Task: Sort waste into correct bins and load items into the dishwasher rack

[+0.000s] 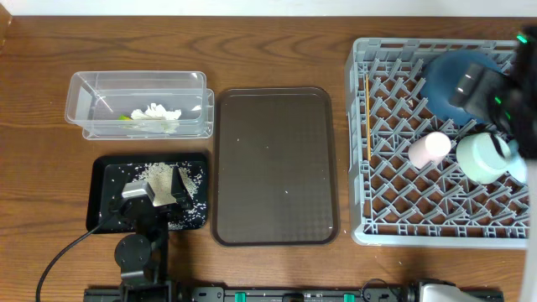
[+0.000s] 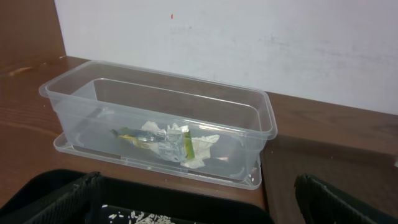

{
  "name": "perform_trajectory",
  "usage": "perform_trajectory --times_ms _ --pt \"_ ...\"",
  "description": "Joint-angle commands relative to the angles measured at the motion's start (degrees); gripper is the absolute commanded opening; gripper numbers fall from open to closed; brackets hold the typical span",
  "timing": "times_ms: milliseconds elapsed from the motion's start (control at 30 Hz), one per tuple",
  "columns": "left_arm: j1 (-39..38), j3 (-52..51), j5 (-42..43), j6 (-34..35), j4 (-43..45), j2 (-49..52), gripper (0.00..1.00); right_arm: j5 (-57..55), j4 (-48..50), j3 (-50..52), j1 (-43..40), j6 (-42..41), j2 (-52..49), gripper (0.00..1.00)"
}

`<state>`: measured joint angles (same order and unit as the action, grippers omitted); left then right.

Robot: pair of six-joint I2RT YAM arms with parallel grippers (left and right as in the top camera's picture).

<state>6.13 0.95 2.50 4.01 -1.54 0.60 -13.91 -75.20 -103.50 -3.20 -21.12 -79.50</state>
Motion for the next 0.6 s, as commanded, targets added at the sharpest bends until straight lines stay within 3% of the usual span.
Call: perform_trajectory --times_ms 0,333,567 --pt "0.0 -0.7 -2.6 -0.8 -2.7 -0.3 0.99 -0.6 -0.1 -0.6 -0.1 -0.7 7.8 0.99" --pt "0.0 -0.7 -2.6 -0.8 -2.7 -0.3 0.99 -1.0 0.5 1.3 -0.1 -2.6 21.2 0.99" --pt "0.0 -0.7 -2.6 -0.8 -2.7 -0.3 0.99 6.6 21.2 26.1 -0.1 -1.8 38.6 0.99"
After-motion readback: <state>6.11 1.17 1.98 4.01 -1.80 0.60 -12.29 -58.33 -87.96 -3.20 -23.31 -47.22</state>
